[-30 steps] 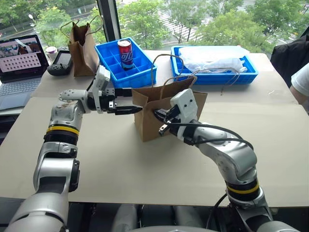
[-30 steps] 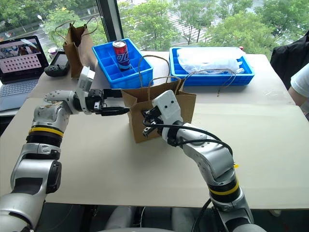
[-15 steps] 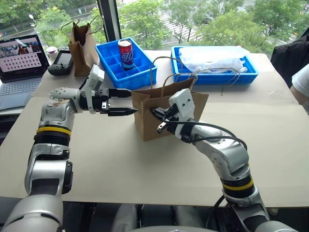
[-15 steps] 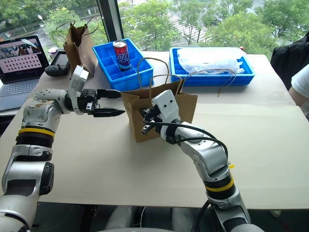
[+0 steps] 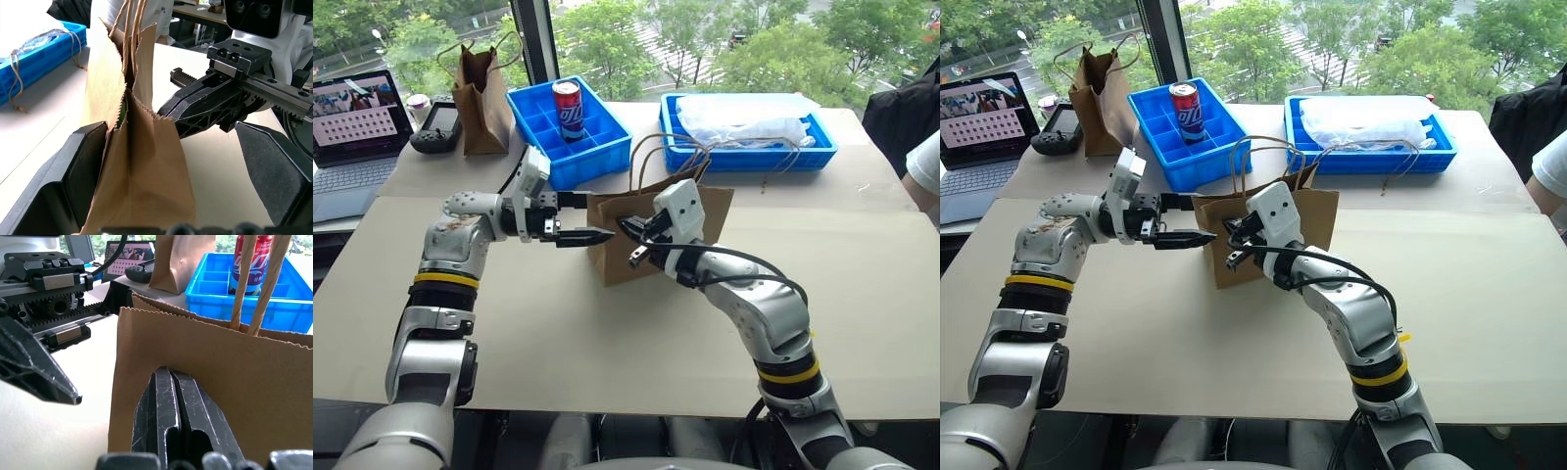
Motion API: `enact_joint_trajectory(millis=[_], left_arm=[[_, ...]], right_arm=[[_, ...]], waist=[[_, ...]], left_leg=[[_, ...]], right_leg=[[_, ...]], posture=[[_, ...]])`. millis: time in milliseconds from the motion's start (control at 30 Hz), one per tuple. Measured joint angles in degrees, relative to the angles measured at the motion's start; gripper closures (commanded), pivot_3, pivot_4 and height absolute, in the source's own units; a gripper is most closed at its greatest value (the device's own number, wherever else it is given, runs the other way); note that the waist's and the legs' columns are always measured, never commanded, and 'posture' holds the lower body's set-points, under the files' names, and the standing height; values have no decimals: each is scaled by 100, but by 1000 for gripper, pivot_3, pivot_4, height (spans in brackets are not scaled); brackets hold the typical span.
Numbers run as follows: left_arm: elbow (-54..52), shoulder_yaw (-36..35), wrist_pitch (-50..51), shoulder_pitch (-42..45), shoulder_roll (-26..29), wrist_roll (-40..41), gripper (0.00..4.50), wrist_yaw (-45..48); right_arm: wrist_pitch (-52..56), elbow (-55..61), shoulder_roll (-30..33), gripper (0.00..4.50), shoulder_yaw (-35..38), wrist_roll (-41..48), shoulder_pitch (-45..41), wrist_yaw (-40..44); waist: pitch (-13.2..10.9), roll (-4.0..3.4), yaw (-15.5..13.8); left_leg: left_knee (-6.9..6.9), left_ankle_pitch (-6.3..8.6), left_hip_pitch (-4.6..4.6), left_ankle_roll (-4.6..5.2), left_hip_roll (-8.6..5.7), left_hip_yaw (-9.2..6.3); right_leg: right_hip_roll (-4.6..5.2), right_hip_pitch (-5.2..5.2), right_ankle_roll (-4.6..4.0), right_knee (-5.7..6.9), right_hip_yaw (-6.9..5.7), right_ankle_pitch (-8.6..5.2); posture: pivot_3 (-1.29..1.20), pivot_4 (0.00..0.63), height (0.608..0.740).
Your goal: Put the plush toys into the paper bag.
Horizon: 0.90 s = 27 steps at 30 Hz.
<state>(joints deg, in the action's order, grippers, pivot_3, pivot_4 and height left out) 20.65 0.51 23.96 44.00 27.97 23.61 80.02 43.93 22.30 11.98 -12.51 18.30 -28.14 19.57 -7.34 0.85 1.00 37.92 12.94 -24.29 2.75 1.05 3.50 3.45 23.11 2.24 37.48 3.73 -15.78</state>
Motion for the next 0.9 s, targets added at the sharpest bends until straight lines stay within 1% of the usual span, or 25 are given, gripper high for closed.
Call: enact_joint_trajectory(millis=[400,600,767,833,867,900], left_arm=[[-379,113,80,-239,-198,-96,0,-721],[-348,183,-25,-296,-221,-239,0,-1016],[-296,187,-18,-314,-405,-324,0,-1346],[-294,186,-15,-322,-459,-321,533,-1406],[-294,184,-12,-328,-490,-321,729,-1432],[-294,185,-10,-334,-511,-320,1099,-1444]], right_arm=[[0,0,-79,4467,7,-120,-16,-16],[0,0,-129,4467,43,-140,-33,-20],[0,2,-153,4467,105,-145,-93,-46],[0,2,-150,4500,132,-145,-93,-54],[0,3,-150,4500,149,-148,-93,-57],[0,3,-150,4500,160,-151,-93,-60]], waist=[[0,0,-4],[0,0,-5],[0,0,-8],[0,0,-8],[0,0,-9],[0,0,-9]], left_leg=[[0,-1,4,-1,-1,0],[0,-1,4,-1,-1,0],[0,-1,3,-1,-1,0],[0,-1,3,-1,-2,0],[0,-1,3,-1,-2,0],[0,-1,3,-1,-2,0]], right_leg=[[0,0,0,5,0,0],[0,0,0,5,0,0],[1,0,0,5,0,0],[1,0,0,5,0,0],[1,0,0,5,0,0],[1,0,0,5,0,0]], posture=[[0,150,724],[0,150,724],[0,150,724],[0,150,724],[0,150,724],[0,150,724]])
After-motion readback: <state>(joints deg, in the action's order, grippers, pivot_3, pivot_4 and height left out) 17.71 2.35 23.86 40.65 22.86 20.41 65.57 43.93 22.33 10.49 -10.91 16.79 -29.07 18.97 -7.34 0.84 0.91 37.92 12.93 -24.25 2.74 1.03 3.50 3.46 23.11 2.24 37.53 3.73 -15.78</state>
